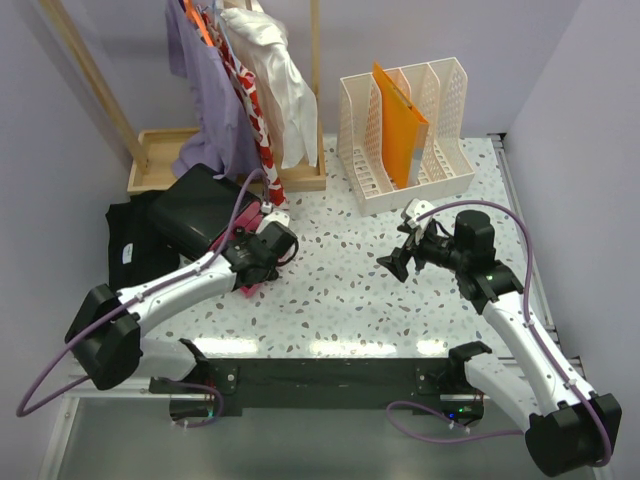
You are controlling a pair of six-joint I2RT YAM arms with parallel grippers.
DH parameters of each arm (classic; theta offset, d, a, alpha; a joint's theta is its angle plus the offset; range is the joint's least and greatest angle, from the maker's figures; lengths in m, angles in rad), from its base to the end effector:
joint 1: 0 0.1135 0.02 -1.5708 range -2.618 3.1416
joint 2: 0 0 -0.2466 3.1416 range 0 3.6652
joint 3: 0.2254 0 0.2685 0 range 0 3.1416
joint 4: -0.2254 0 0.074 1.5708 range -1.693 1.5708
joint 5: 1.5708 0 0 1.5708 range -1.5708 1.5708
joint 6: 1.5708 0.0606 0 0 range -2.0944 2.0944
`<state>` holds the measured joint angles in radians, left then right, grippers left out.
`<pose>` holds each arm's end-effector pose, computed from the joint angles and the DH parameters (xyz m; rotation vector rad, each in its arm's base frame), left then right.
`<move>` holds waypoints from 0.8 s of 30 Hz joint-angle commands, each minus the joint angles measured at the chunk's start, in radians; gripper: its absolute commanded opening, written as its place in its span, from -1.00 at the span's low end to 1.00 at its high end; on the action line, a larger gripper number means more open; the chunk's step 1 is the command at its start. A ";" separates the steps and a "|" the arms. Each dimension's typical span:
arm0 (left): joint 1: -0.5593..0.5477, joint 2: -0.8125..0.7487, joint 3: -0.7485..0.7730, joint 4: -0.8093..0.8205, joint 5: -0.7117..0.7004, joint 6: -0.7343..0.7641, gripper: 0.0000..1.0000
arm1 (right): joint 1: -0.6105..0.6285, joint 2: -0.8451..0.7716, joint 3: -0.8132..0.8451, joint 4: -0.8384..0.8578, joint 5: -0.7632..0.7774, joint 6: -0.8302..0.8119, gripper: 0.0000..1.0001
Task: Organize the desk
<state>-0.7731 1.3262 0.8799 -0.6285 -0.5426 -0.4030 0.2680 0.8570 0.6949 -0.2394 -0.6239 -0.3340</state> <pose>0.2238 -0.1747 0.1832 0.2789 2.4199 0.2210 0.2220 0.0977 0.2687 -0.9465 1.6871 0.5685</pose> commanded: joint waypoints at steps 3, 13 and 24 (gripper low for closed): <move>0.070 0.096 0.085 -0.051 -0.256 -0.049 -0.38 | -0.004 -0.012 -0.006 0.026 -0.022 -0.011 0.97; 0.072 0.041 0.110 -0.073 -0.168 -0.073 0.52 | -0.006 -0.010 -0.006 0.026 -0.022 -0.013 0.97; 0.070 -0.194 -0.035 0.133 0.346 0.092 -0.05 | -0.006 -0.006 -0.008 0.026 -0.020 -0.014 0.97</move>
<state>-0.7033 1.1610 0.8932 -0.6037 -0.4023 -0.3729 0.2672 0.8570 0.6949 -0.2394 -0.6235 -0.3344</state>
